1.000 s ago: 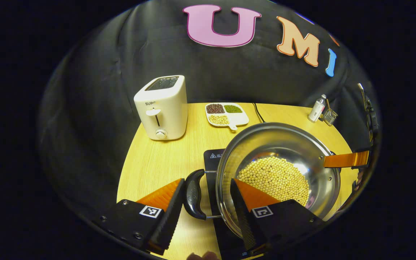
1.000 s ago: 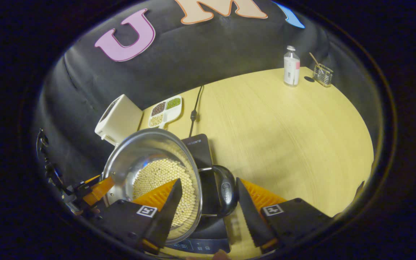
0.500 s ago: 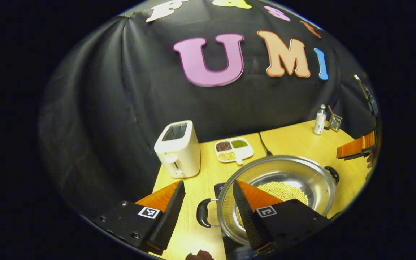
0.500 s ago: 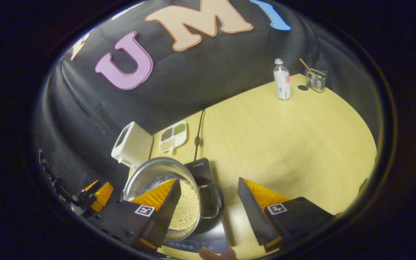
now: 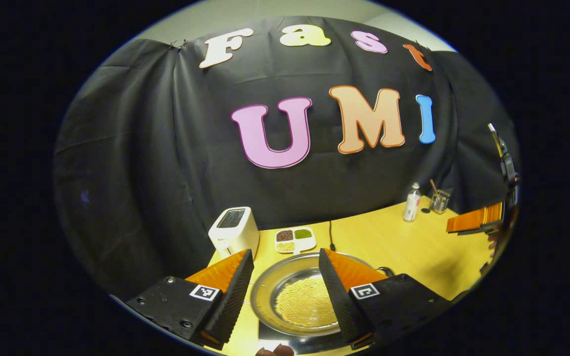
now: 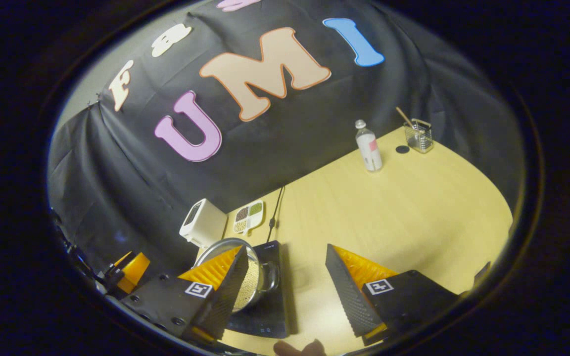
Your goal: First push the handle of the pot to place it horizontally, then grasp the pot with both hands and set it on the induction cooktop.
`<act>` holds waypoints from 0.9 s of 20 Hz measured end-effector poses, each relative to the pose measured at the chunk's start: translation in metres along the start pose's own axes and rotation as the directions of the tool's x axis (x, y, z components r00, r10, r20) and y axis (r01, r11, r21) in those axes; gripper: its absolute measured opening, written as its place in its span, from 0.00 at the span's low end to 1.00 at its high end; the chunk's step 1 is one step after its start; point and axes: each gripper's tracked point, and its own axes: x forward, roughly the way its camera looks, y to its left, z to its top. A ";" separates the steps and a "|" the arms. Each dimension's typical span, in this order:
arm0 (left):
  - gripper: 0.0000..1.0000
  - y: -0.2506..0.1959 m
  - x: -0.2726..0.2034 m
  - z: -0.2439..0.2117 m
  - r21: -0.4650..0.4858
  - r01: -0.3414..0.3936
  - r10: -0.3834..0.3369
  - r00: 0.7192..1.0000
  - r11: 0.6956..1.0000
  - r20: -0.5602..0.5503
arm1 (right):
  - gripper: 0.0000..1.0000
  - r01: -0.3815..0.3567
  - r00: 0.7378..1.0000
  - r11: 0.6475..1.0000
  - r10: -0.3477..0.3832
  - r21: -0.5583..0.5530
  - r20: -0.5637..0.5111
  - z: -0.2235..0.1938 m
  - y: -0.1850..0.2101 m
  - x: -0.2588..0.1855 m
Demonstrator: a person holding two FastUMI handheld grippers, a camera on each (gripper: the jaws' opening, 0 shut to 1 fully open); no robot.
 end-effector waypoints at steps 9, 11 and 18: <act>0.81 -0.083 -0.124 0.072 -0.081 -0.033 0.044 0.989 0.996 0.140 | 0.96 -0.101 0.961 0.963 0.159 -0.249 0.225 0.068 -0.001 -0.120; 0.82 -0.093 -0.141 0.097 -0.120 -0.019 0.042 0.981 0.993 0.190 | 0.89 -0.076 0.937 0.944 0.178 -0.320 0.302 0.091 0.003 -0.149; 0.81 -0.108 -0.199 0.164 -0.099 0.036 0.001 0.936 0.994 0.351 | 0.89 0.034 0.829 0.913 0.202 -0.408 0.522 0.136 0.032 -0.254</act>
